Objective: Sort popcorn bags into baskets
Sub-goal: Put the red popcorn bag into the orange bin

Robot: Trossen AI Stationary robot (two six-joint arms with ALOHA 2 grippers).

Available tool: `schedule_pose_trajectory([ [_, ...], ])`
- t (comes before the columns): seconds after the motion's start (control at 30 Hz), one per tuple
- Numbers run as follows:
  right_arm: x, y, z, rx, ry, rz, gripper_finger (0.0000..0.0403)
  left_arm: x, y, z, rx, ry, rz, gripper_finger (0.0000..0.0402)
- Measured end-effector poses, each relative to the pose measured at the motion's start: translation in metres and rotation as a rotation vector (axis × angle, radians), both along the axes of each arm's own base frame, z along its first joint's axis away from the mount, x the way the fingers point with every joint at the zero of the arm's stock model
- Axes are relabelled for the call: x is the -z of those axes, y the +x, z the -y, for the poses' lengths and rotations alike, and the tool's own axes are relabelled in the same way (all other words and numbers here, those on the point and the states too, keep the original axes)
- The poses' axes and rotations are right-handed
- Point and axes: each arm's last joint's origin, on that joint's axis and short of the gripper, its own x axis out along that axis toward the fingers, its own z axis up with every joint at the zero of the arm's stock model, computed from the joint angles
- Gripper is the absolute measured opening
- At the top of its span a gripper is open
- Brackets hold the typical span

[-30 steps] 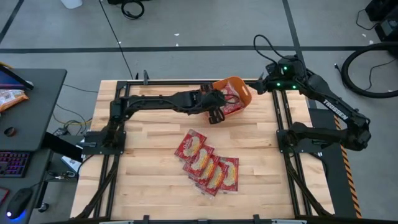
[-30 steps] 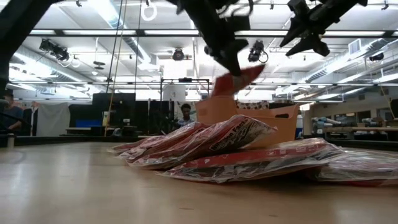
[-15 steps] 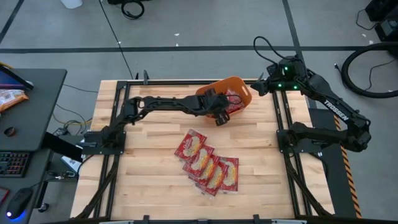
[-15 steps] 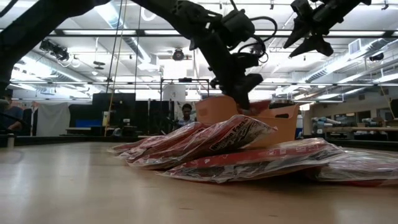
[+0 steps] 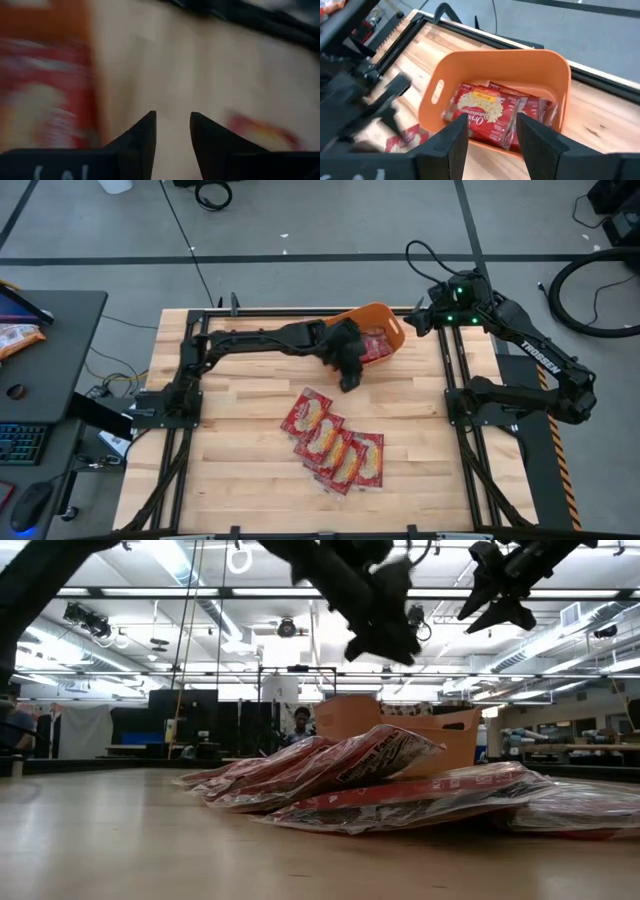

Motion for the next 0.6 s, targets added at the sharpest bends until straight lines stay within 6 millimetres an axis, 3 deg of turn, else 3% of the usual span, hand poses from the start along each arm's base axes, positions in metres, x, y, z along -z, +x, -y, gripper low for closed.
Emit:
schedule_pose_trajectory([
  [0.17, 0.000, 0.001, -0.001, -0.066, -0.040, -0.012, 0.0170, -0.009, -0.031, 0.036, 0.232, -0.053, -0.217, 0.0118],
  [0.3, 0.000, 0.001, -0.001, -0.088, -0.063, -0.024, 0.0170, -0.001, -0.046, 0.060, 0.264, 0.034, -0.404, 0.0116],
  [0.43, 0.002, 0.003, 0.001, -0.088, -0.060, -0.034, 0.0170, 0.006, -0.046, 0.082, 0.258, 0.044, -0.414, 0.0116],
  [0.6, 0.004, 0.006, 0.003, -0.096, -0.046, -0.041, 0.0170, 0.025, -0.051, 0.080, 0.167, -0.026, -0.439, 0.0116],
])
